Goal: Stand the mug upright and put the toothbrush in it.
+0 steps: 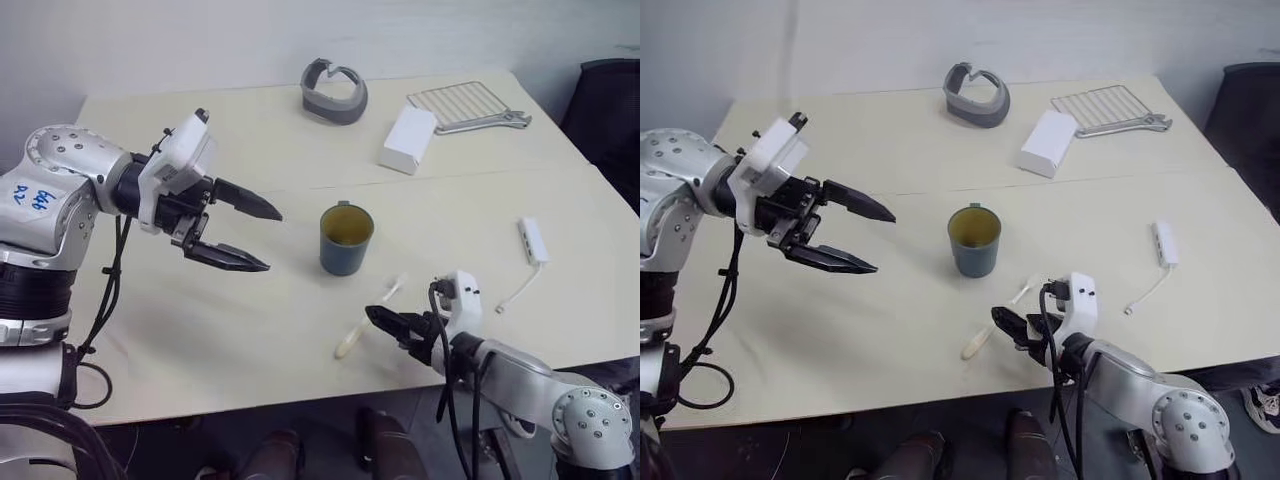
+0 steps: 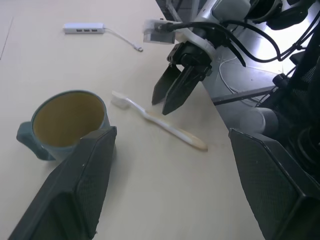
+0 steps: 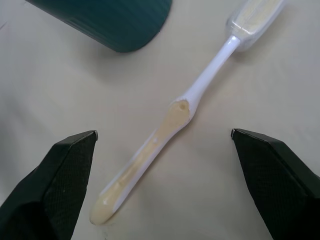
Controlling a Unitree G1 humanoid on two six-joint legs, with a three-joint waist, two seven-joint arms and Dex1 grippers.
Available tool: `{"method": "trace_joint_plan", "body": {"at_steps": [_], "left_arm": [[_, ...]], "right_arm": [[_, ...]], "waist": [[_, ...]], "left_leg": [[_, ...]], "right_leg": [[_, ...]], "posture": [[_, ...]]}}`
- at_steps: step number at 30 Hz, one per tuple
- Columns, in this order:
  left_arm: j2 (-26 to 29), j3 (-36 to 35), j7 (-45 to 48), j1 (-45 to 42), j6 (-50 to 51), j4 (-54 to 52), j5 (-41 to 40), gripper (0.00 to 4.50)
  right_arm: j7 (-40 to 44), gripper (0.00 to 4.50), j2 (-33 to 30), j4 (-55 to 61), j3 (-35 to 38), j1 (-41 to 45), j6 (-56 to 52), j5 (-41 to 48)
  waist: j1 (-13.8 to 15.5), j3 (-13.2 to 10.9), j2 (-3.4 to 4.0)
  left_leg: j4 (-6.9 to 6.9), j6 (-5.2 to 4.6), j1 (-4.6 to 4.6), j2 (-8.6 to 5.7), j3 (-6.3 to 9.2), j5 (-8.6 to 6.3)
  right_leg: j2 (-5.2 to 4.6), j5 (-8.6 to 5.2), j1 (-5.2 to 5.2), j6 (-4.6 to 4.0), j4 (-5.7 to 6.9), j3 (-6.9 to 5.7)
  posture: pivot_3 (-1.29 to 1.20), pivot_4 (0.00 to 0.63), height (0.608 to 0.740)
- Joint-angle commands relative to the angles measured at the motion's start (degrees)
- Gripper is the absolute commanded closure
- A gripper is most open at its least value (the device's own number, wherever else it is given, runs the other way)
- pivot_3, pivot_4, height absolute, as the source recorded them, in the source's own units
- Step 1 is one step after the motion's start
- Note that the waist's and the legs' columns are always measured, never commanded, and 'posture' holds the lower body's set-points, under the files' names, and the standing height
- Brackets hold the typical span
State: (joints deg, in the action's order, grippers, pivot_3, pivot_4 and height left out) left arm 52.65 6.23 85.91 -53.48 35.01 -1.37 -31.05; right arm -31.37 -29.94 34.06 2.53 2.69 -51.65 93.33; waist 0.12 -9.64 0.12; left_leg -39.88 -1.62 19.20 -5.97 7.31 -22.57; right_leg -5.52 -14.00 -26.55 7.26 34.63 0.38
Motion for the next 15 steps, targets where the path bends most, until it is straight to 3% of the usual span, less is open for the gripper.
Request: {"method": "trace_joint_plan", "body": {"at_steps": [1,10,14,15], "left_arm": [[1.12,-0.24,1.51,-0.9,-0.53,-0.34,0.9,0.69],[2.06,-1.12,0.89,-0.14,-0.27,-1.59,0.55,0.69],[1.97,-1.38,0.56,-0.19,-0.21,-1.58,0.43,0.67],[1.89,-1.46,0.41,-0.26,-0.12,-1.52,0.38,0.67]], "right_arm": [[3.48,0.0,0.93,-6.22,-1.98,2.84,0.25,-3.09],[8.58,0.0,4.86,-13.21,-4.25,6.7,-0.79,-5.22],[9.65,0.82,5.5,-13.93,-4.42,6.44,-1.57,-6.55],[9.95,1.21,5.51,-13.91,-4.39,6.28,-1.78,-6.78]], "waist": [[-0.43,0.0,0.0],[-0.31,0.05,-0.08],[-0.42,0.05,-0.08],[-0.43,0.05,-0.08]], "left_leg": [[0.0,0.0,0.0,0.01,0.0,0.0],[-0.03,0.01,-0.03,0.01,-0.02,-0.01],[-0.03,0.04,-0.03,0.06,-0.02,-0.02],[-0.03,0.04,-0.03,0.06,-0.03,-0.02]], "right_leg": [[0.0,0.0,0.0,0.0,0.0,0.01],[0.01,0.0,0.02,0.0,0.02,0.02],[0.03,0.0,0.01,0.0,0.03,0.02],[0.03,0.0,0.01,0.0,0.03,0.03]], "posture": [[0.0,0.15,0.74],[0.0,0.15,0.74],[0.0,0.15,0.74],[0.0,0.15,0.74]]}}
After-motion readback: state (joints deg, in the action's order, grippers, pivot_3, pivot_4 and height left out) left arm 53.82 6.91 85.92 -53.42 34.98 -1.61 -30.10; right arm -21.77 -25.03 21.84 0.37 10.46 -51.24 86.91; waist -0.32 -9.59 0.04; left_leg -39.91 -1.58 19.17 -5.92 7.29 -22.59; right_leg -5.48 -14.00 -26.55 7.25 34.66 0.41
